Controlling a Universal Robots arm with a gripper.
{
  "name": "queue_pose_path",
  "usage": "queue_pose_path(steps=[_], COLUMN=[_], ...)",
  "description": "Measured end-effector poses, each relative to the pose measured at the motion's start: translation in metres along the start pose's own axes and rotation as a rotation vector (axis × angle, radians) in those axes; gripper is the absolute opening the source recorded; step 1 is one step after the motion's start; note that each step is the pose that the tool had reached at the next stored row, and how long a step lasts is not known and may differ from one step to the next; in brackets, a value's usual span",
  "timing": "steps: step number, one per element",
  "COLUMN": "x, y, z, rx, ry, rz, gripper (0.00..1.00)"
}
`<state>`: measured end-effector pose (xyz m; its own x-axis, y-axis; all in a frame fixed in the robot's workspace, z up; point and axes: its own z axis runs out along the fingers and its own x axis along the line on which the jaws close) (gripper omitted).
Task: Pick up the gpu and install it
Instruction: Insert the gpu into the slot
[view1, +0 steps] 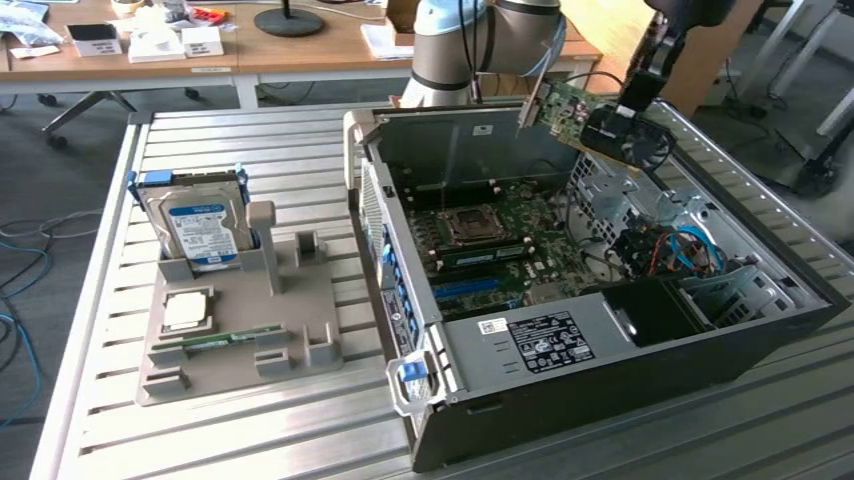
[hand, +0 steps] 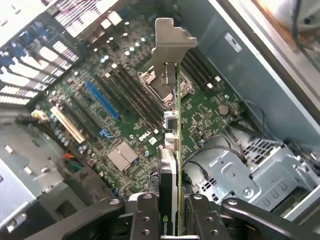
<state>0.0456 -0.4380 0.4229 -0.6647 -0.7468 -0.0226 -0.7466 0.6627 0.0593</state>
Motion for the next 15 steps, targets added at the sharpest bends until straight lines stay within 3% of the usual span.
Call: queue_pose_path(steps=[15], x=[0.0000], y=[0.0000], z=[0.0005], rx=[-0.0057], ry=[0.0151], rz=[-0.254], gripper=[0.27])
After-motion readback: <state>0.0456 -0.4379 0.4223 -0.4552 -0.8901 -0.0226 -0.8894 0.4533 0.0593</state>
